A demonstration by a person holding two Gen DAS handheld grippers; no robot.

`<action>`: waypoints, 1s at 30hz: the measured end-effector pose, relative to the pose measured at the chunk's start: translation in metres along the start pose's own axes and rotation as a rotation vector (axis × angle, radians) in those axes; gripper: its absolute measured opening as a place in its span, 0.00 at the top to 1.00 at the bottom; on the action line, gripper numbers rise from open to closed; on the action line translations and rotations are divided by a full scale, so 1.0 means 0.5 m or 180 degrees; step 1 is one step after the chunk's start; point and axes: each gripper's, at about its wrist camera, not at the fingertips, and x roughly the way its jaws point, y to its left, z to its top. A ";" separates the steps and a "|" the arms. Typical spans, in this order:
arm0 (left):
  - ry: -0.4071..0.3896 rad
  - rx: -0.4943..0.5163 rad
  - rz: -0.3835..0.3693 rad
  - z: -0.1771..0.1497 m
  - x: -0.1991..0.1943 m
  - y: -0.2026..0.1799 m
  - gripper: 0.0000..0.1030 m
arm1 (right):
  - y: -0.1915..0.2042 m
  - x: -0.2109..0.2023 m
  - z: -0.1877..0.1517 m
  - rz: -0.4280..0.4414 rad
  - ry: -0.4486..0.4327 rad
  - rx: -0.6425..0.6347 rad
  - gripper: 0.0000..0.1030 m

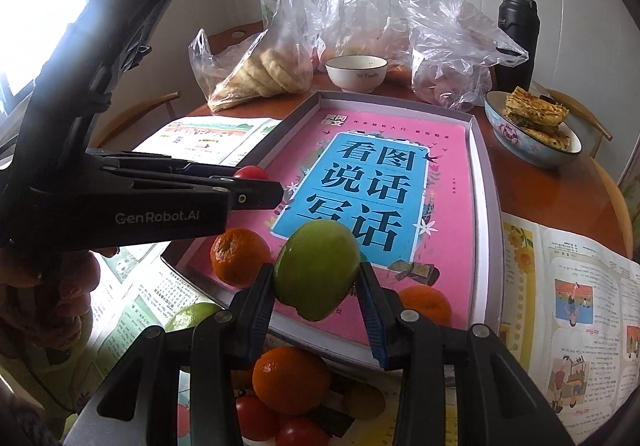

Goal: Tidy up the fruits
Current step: 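Lower the green apple into the box and open the right tool while the left holds the tomato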

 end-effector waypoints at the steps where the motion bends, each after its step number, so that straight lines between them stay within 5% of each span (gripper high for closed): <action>1: 0.0021 -0.0005 -0.0009 0.001 0.005 0.000 0.68 | 0.001 0.004 -0.001 0.0006 0.0016 0.0001 0.60; 30: 0.0191 0.0003 0.0019 -0.013 0.052 -0.008 0.68 | -0.005 0.042 -0.003 -0.0016 0.0182 0.0048 0.60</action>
